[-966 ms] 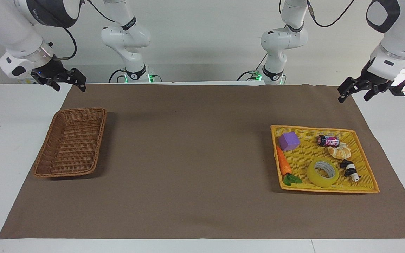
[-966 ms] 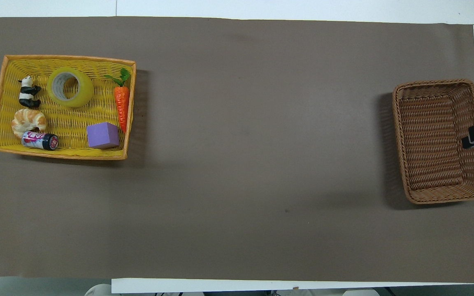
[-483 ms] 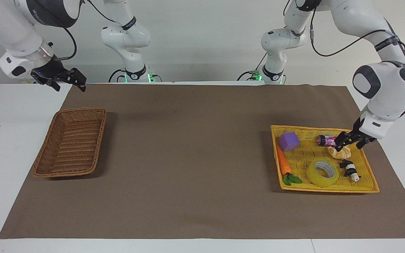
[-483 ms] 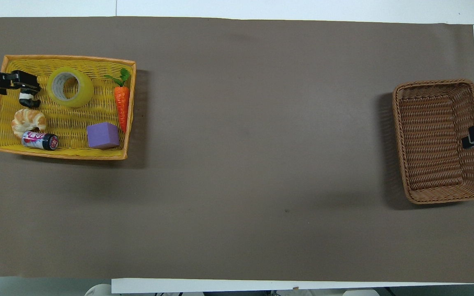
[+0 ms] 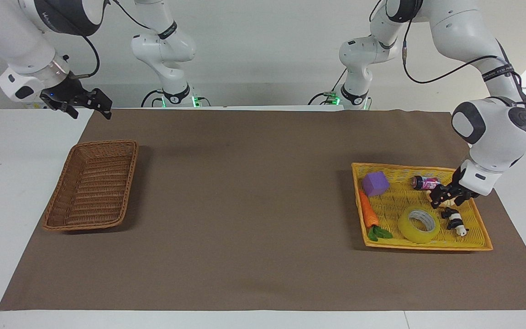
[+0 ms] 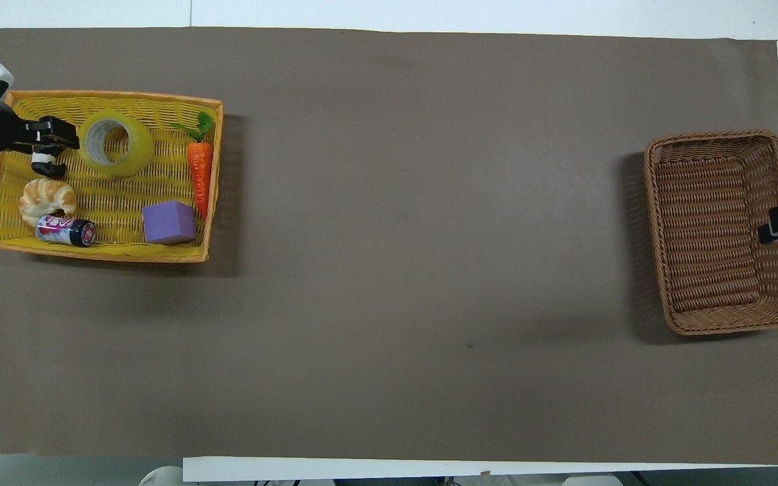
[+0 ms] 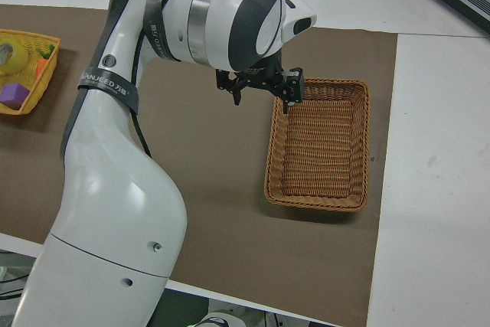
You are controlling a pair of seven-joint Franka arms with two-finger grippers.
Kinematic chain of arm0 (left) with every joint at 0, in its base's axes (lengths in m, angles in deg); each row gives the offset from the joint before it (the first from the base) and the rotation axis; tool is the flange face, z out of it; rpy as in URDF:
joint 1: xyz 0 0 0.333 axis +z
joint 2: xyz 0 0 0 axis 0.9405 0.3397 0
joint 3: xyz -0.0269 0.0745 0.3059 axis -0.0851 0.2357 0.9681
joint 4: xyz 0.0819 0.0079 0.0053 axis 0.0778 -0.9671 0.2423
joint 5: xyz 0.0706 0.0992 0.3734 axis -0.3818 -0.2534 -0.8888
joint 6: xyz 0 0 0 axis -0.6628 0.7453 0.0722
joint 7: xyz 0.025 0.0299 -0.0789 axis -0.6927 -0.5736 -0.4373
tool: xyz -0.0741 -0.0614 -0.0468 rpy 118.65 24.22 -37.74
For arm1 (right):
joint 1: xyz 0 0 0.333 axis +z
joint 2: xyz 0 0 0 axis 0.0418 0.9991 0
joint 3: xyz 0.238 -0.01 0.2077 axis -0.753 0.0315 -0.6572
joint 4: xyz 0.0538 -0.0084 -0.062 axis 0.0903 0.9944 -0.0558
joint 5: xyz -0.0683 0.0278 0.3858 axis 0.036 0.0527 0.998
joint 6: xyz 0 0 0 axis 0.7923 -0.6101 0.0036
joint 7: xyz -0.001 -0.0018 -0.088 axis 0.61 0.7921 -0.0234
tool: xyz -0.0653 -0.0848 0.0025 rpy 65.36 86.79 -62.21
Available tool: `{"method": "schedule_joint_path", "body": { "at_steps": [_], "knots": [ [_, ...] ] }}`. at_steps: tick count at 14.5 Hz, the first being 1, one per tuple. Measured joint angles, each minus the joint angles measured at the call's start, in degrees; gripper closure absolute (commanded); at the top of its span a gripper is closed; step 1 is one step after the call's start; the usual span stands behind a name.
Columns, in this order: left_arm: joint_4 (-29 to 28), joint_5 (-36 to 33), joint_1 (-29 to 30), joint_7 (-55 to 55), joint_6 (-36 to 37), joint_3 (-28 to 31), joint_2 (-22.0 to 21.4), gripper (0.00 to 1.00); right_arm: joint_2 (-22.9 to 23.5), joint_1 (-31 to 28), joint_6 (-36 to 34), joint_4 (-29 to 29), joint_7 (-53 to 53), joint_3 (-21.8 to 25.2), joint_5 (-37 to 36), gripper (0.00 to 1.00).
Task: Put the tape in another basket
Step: 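Reach the left gripper down onto the clear tape roll in the yellow basket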
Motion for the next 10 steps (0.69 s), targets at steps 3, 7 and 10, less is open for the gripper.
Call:
{"method": "schedule_joint_path", "body": {
  "at_steps": [3,7,10],
  "knots": [
    [0.0,0.0,-0.2,0.0,-3.9,-0.1,3.4,0.23,0.0,0.0,0.0,0.0,0.0,0.0,0.0,0.0],
    [0.0,0.0,-0.3,0.0,-7.7,-0.1,6.9,0.27,0.0,0.0,0.0,0.0,0.0,0.0,0.0,0.0],
    [0.0,0.0,-1.0,0.0,-8.6,-0.2,8.5,0.54,0.0,0.0,0.0,0.0,0.0,0.0,0.0,0.0]
  ]
}}
